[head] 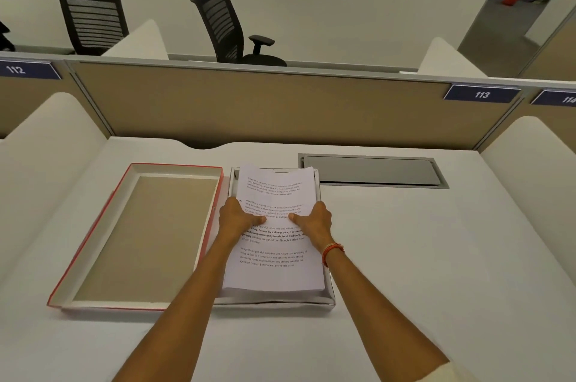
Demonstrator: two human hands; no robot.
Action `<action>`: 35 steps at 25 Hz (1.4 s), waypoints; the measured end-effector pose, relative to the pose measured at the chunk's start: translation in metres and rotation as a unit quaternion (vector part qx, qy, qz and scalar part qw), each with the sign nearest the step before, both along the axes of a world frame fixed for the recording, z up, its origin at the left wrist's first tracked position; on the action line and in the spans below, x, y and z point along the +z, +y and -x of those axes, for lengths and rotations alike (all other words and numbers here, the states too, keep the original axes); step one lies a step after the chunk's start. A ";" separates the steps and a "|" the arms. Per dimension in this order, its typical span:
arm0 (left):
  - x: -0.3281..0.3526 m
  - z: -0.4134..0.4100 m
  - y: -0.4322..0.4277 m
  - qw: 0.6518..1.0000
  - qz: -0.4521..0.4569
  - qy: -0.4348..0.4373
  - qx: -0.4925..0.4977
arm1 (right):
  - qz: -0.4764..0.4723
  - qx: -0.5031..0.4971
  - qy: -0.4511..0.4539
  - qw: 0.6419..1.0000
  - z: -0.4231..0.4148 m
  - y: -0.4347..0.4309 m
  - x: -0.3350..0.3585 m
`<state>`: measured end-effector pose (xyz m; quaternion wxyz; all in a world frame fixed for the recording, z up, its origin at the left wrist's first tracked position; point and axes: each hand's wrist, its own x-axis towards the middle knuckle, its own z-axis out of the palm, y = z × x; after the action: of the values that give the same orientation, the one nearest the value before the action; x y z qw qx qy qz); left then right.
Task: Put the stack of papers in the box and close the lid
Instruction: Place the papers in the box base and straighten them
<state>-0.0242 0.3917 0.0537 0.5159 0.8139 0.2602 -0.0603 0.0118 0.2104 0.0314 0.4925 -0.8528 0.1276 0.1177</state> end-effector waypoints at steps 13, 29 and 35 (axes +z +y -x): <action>-0.044 -0.017 0.018 1.000 0.008 -0.005 0.030 | 0.029 0.041 0.037 0.998 -0.025 0.016 -0.034; -0.070 -0.016 0.016 1.000 0.010 -0.002 0.024 | 0.029 0.042 0.078 0.996 -0.027 0.009 -0.053; -0.074 -0.014 0.016 1.000 0.003 -0.005 0.025 | 0.032 0.038 0.082 0.995 -0.027 0.010 -0.054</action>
<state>-0.0100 0.4073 -0.0202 0.5213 0.8057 0.2776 -0.0446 0.0387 0.2200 -0.0224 0.4483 -0.8598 0.1385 0.2016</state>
